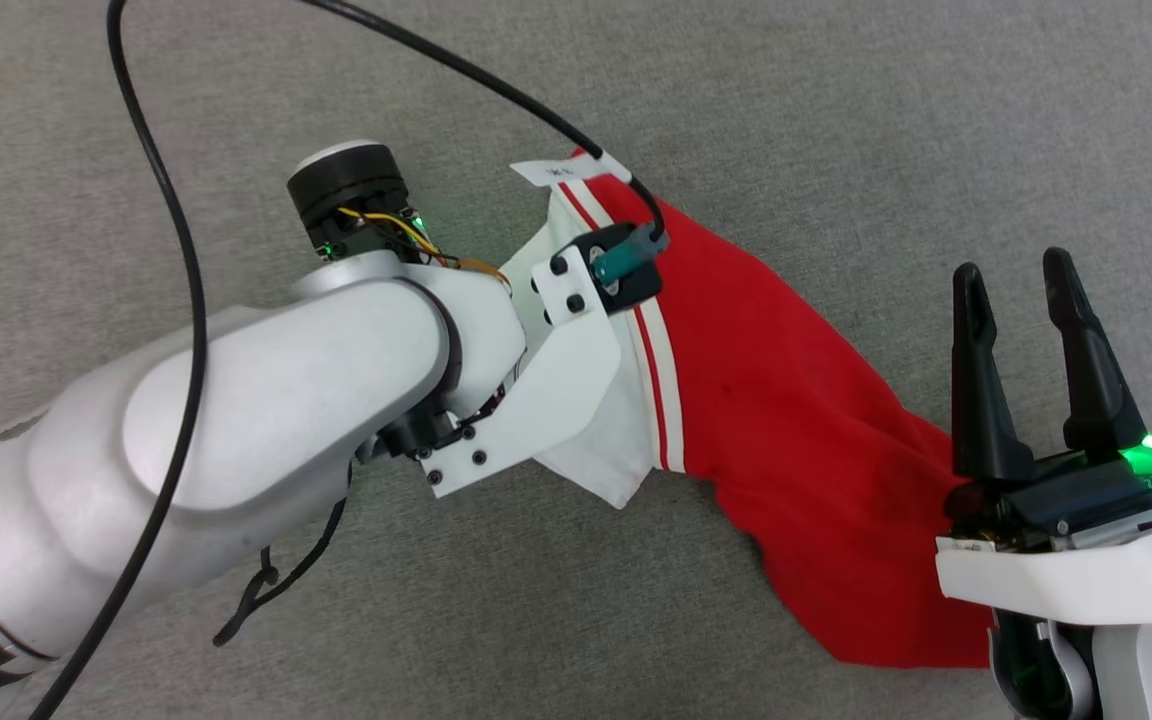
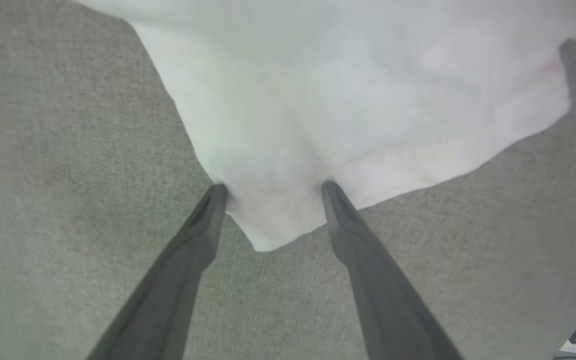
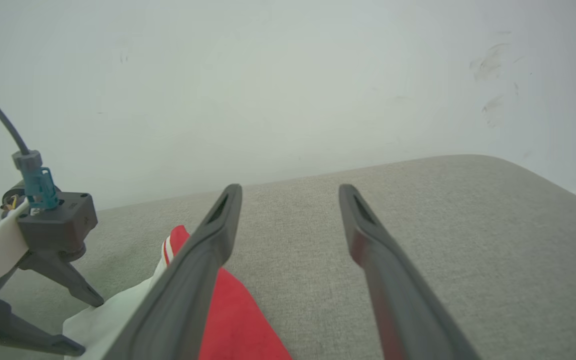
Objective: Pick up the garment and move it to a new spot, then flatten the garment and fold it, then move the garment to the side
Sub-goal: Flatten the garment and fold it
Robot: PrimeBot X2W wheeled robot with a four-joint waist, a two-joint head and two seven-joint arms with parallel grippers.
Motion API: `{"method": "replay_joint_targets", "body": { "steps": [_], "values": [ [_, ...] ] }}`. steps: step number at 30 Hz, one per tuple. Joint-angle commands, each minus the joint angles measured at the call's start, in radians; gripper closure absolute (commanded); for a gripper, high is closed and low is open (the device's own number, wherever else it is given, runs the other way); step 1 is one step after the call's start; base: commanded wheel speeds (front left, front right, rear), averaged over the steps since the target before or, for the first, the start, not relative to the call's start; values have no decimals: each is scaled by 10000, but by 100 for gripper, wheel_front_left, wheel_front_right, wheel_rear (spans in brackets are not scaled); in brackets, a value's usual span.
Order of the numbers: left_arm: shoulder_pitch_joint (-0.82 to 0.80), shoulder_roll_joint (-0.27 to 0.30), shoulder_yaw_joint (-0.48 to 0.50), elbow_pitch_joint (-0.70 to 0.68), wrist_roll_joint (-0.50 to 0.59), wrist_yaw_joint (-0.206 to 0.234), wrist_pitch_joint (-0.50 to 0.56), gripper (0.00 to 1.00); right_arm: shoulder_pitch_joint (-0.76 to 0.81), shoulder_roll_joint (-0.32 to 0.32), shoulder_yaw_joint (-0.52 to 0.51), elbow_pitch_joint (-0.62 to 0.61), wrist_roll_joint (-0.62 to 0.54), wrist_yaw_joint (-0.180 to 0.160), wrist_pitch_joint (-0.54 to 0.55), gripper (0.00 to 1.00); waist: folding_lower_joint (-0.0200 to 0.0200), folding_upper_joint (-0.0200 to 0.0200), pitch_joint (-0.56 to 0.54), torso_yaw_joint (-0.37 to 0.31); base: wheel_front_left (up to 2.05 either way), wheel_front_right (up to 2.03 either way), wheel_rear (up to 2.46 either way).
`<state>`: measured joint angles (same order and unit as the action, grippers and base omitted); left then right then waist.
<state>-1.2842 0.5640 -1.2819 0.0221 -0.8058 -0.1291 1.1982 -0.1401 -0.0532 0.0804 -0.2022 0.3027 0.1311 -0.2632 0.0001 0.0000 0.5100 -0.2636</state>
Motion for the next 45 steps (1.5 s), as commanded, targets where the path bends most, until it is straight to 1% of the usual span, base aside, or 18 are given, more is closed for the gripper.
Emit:
{"method": "replay_joint_targets", "body": {
  "steps": [1, 4, 9, 10, 11, 16, 20, 23, 24, 25, 29, 35, 40, 45],
  "values": [
    [291, 140, -11, -138, 181, 9, 268, 0, -199, 53, 21, -28, 72, -8, -22, 0, -1, 0, 246, -172, 0, 0, 0],
    [694, 344, -97, -274, 358, 9, 647, 0, -343, 52, 48, -15, 135, -8, -22, 0, -1, 0, 400, -260, 0, 0, 0],
    [1101, 616, -202, -398, 471, 7, 991, 0, -503, 52, 46, 32, 208, -8, -22, 0, -1, 0, 561, -303, 0, 0, 0],
    [1137, 659, -210, -414, 510, 7, 1016, 55, -512, 53, 54, 45, 214, -7, -22, 0, -1, 0, 575, -301, 0, 0, 0],
    [1168, 677, -213, -432, 535, 7, 1061, 100, -534, 51, 55, 54, 212, -8, -22, 0, -1, 0, 580, -290, 0, 0, 0],
    [958, 649, -151, -393, 505, 10, 677, 100, -572, 50, -11, 110, 129, -8, -22, 0, -1, 0, 402, -129, 0, 0, 0],
    [624, 490, -26, -608, 457, 8, -286, 100, -251, 47, -245, 192, -66, -8, -22, 0, -1, 0, -255, 371, 0, 0, 0],
    [608, 581, 8, -743, 368, 10, -1032, 100, -1, 47, -403, 230, -195, -7, -22, 0, -1, 0, -790, 761, 0, 0, 0],
    [608, 581, 8, -743, 368, 10, -1032, 100, -1, 47, -403, 230, -195, -7, -22, 0, -1, 0, -790, 761, 0, 0, 0],
    [651, 665, 6, -773, 332, 8, -1268, 100, 92, 47, -454, 252, -214, -8, -22, 0, -1, 0, -972, 902, 0, 0, 0],
    [947, 1291, 8, -808, 5, 10, -2170, 100, 496, 48, -588, 314, -354, -8, -22, 0, -1, 0, -1628, 1454, 0, 0, 0],
    [1898, 2739, 6, -495, -467, 10, -2903, 100, 945, 46, -657, 369, -498, -7, -22, 0, -1, 0, -2179, 2015, 0, 0, 0],
    [2946, 3667, 6, 279, -849, 10, -3414, 100, 1173, 45, -616, 436, -578, -7, -22, 0, -1, 0, -2343, 2189, 0, 0, 0],
    [3921, 4214, 9, 1141, -1107, 147, -3757, 100, 1302, 45, -581, 567, -640, -7, -22, 0, -1, 0, -2389, 2144, 0, 0, 0]
  ]
}}
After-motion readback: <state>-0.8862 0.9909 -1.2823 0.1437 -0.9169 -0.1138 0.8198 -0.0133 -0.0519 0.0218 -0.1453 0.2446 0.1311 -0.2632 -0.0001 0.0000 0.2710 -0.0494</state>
